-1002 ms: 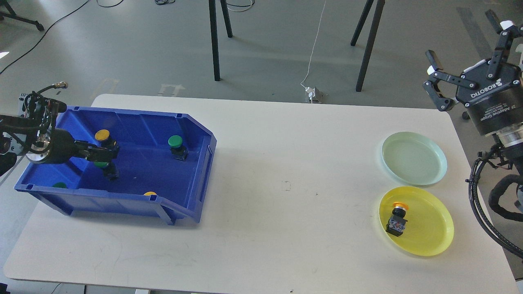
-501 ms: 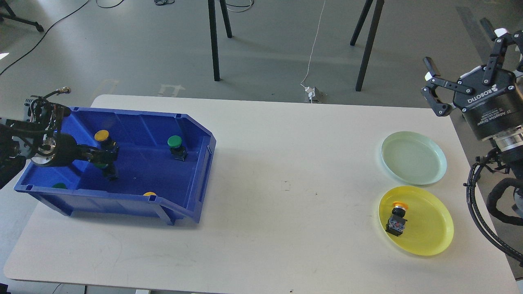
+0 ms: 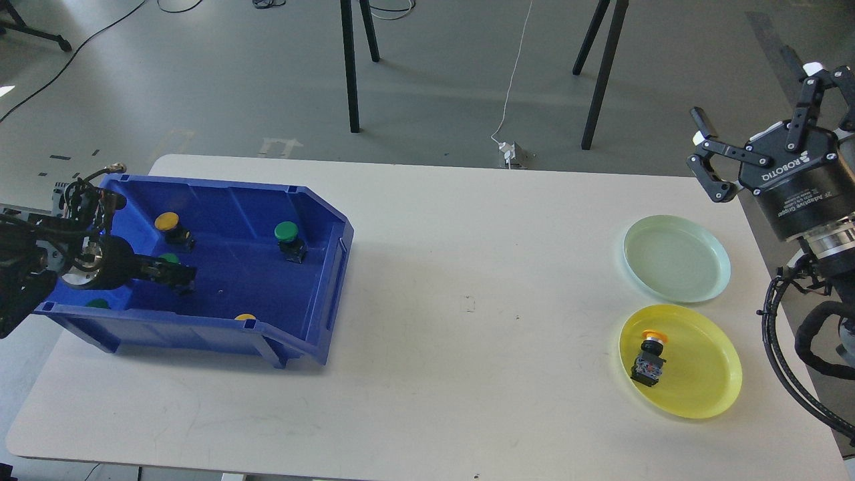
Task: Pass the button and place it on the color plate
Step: 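Grasp a green-topped button in the blue bin with the left gripper, then lift the green button and extend the left gripper toward the right gripper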
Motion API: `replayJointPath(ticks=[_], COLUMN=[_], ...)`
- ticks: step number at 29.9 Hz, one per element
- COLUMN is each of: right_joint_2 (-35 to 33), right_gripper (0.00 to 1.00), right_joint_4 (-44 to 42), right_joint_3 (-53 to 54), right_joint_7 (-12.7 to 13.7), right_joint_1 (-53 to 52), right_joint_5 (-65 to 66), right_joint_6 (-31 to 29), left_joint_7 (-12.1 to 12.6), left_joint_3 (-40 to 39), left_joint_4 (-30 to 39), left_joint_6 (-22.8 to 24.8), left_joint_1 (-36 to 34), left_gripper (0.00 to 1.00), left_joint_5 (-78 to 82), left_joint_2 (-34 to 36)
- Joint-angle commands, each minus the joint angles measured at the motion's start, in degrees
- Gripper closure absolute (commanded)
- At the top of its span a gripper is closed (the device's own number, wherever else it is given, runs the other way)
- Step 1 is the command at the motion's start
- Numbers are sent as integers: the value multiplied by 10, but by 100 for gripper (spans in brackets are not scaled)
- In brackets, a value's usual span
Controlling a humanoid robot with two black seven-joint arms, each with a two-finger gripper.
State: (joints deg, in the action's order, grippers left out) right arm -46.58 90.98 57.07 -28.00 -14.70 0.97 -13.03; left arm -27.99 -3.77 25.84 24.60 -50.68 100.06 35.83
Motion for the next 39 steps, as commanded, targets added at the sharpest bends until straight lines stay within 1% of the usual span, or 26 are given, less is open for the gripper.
replayJointPath(ticks=[1,2,3,4,8,11,12,13,15,16,17,22,25,27,30,32,34,36,39], right_joint_2=[0,0,0,0,0,0,0,0,0,0,0,0,0,0,0,0,0,1,11], right_gripper=[3,3,3,3,3,3,3,3,3,3,3,3,3,3,3,3,3,3,3], right_joint_4=[0,0,0,0,1,1,1,1,2,2,2,2,1,1,0,-2,-7,-13,-25], right_joint_3=[0,0,0,0,2,5,6,6,8,8,8,8,8,7,6,5,0,-3,-11], right_joint_7=[0,0,0,0,0,0,0,0,0,0,0,0,0,0,0,0,0,0,0], right_joint_1=[0,1,1,4,12,20,21,23,25,26,26,26,26,26,27,29,29,34,32], right_joint_5=[0,0,0,0,0,0,0,0,0,-1,-1,0,0,0,1,2,5,17,48], right_joint_6=[0,-1,0,-1,-1,-5,-6,-7,-8,-8,-8,-8,-8,-7,-7,-7,-8,-7,-6], left_joint_7=[0,0,0,0,0,0,0,0,0,0,0,0,0,0,0,0,0,0,0], left_joint_3=[0,0,0,0,0,0,0,0,1,1,1,-2,-7,-14,-37,-53,-66,-84,-123], left_joint_4=[0,0,0,0,0,-1,0,0,0,0,0,8,42,100,260,361,429,478,524], left_joint_6=[-2,-3,-4,-9,-19,-18,-19,-19,-19,-19,-19,-13,-2,12,30,33,33,34,34], left_joint_1=[2,2,2,2,2,2,2,2,2,2,2,-4,-12,-24,-28,-26,-27,-28,-29], left_gripper=[15,23,29,32,40,42,46,55,76,88,95,96,97,97,97,97,96,96,96], left_joint_5=[-3,-1,1,2,4,-1,-3,-1,3,3,3,-2,-3,-8,-56,-110,-164,-216,-289], left_joint_2=[3,3,2,2,1,-1,0,0,1,1,1,2,20,67,170,241,287,303,292])
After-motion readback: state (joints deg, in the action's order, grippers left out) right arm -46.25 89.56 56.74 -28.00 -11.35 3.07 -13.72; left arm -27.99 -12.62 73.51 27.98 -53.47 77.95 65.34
